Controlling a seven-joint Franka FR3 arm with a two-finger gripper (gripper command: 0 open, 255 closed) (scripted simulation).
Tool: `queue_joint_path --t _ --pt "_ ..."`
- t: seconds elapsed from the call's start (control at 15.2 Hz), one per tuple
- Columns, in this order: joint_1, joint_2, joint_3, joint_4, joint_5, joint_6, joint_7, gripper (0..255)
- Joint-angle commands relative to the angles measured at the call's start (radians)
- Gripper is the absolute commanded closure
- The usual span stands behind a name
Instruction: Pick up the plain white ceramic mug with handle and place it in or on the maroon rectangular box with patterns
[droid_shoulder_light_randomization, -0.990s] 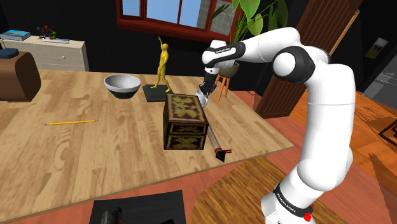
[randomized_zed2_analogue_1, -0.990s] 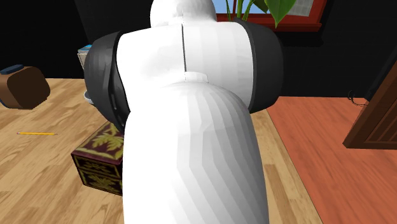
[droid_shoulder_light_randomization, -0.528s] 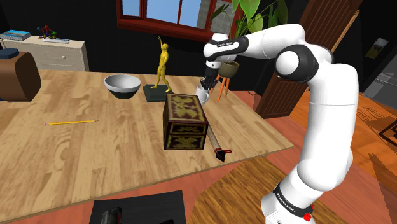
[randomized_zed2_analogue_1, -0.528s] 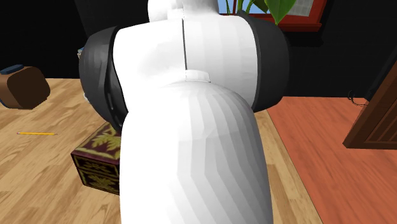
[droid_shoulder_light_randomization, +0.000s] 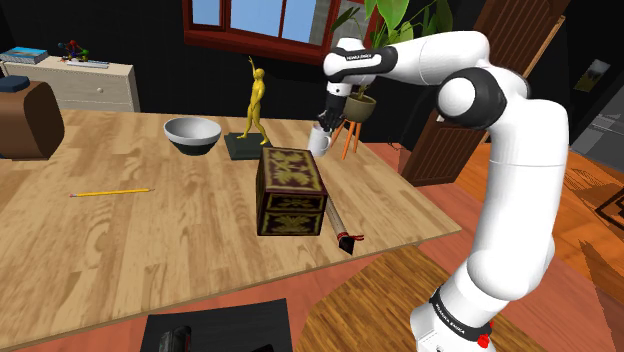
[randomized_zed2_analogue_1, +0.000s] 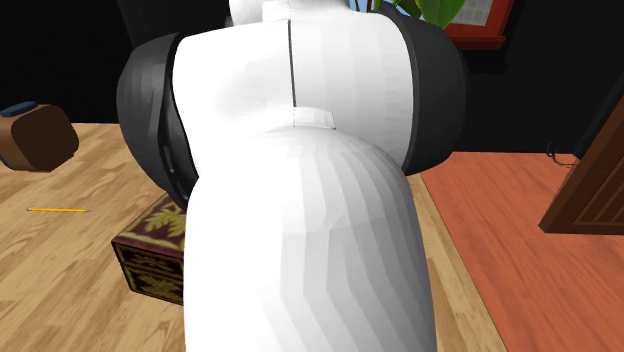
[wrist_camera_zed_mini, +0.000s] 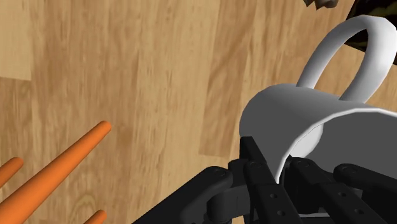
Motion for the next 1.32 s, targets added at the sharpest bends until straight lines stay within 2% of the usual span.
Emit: queue_joint_path --t 0.0,0.66,1.25 --pt "0.000 -0.002 0.000 0.023 -0.001 -0.025 0.001 255" --pt "-0.004 -0.007 -0.002 0.150 -0.002 -0.157 0.003 255" --pt "-0.012 0.017 -0.003 0.308 0.000 -0.291 0.004 255"
